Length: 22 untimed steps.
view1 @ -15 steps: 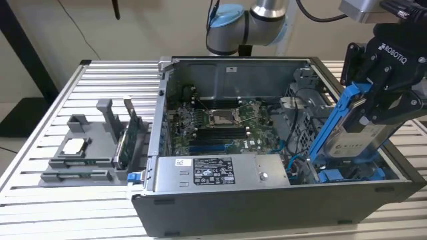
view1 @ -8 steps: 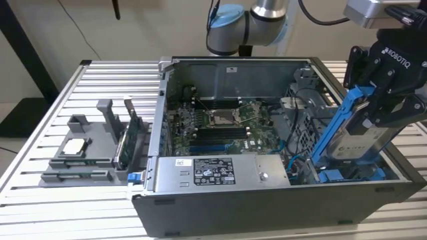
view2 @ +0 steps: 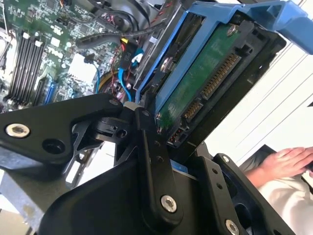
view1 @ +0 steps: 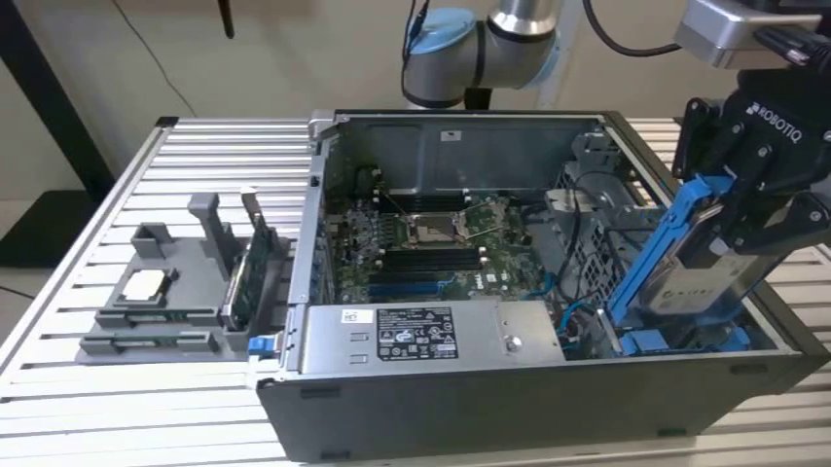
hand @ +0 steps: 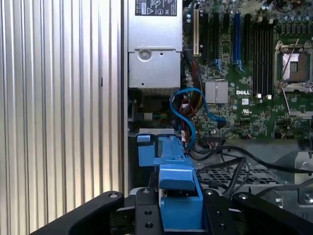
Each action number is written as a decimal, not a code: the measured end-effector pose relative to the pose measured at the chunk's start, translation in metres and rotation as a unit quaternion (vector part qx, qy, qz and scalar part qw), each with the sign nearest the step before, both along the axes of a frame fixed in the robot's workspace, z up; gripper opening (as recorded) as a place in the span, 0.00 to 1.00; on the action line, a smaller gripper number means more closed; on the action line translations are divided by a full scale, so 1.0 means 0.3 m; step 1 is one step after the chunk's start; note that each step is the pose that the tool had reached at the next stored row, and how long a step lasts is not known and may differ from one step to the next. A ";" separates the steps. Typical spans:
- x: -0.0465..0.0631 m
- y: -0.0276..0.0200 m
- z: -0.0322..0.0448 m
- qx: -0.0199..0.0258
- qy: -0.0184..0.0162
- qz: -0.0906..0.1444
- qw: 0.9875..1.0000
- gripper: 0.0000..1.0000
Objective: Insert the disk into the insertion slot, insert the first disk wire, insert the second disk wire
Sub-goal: 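Insert the disk into the insertion slot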
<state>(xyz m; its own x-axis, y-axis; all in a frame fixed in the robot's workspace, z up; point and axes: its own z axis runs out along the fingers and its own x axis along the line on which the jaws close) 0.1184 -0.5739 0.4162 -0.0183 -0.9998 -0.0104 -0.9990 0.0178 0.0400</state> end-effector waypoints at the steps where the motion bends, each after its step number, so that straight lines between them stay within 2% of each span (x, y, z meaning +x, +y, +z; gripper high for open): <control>1: 0.000 0.000 -0.005 0.000 0.000 0.000 1.000 0.33; 6: 0.000 0.000 -0.021 0.000 0.000 -0.001 1.000 0.33; 15: 0.000 0.000 -0.074 0.000 0.001 -0.002 1.000 0.33; 20: 0.000 0.000 -0.077 0.000 0.001 -0.002 1.000 0.34; 21: 0.000 0.000 -0.076 0.000 0.001 -0.002 1.000 0.40; 22: 0.000 0.000 -0.074 0.000 0.001 -0.002 1.000 0.40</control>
